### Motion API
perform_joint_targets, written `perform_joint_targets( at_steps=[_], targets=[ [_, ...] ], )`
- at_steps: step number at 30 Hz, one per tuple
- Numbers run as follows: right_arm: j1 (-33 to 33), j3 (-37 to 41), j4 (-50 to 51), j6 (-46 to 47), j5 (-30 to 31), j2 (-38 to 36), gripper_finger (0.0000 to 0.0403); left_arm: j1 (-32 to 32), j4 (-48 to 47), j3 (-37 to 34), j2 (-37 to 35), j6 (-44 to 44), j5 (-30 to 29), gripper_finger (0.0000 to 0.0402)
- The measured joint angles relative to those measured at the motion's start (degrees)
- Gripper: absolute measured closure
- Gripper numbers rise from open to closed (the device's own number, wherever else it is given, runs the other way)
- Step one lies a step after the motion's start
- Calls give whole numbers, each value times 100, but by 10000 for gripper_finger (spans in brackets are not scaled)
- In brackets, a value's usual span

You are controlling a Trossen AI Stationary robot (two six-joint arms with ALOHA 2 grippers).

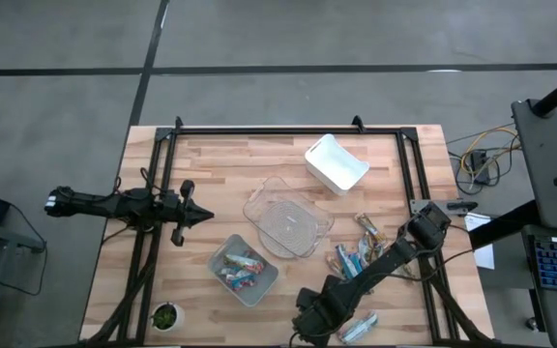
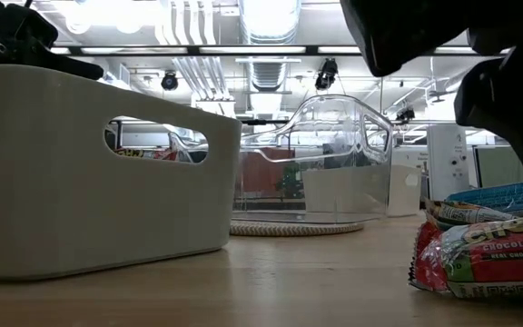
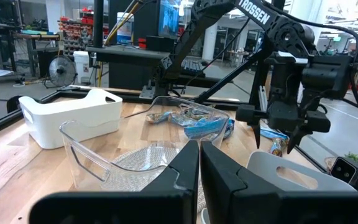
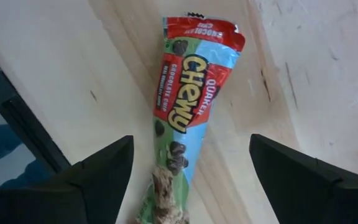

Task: Pick and place Granola Bars by type
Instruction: Put the red granola bar into the gray bin

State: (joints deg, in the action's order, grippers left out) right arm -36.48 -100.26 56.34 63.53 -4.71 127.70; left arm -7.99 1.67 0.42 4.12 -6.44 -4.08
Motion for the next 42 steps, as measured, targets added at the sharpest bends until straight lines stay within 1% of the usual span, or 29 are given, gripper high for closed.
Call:
perform_joint_targets(
  at_steps=[10, 18, 30, 35, 42],
  targets=[
    [-25, 24, -51, 0, -25, 0, 99, 1, 0, 0, 0, 0, -1, 401],
    [-25, 281, -439, 2, -48, -15, 107, 2, 0, -1, 0, 0, 0, 401],
    [-22, 364, -491, -1, -46, -26, 114, 2, 0, -1, 0, 0, 0, 401],
    [-20, 369, -485, 81, -44, -24, 136, 2, 0, 1, 0, 0, 0, 401],
    [-20, 379, -458, 101, -38, -20, 188, 1, 0, 0, 0, 0, -1, 401]
  ],
)
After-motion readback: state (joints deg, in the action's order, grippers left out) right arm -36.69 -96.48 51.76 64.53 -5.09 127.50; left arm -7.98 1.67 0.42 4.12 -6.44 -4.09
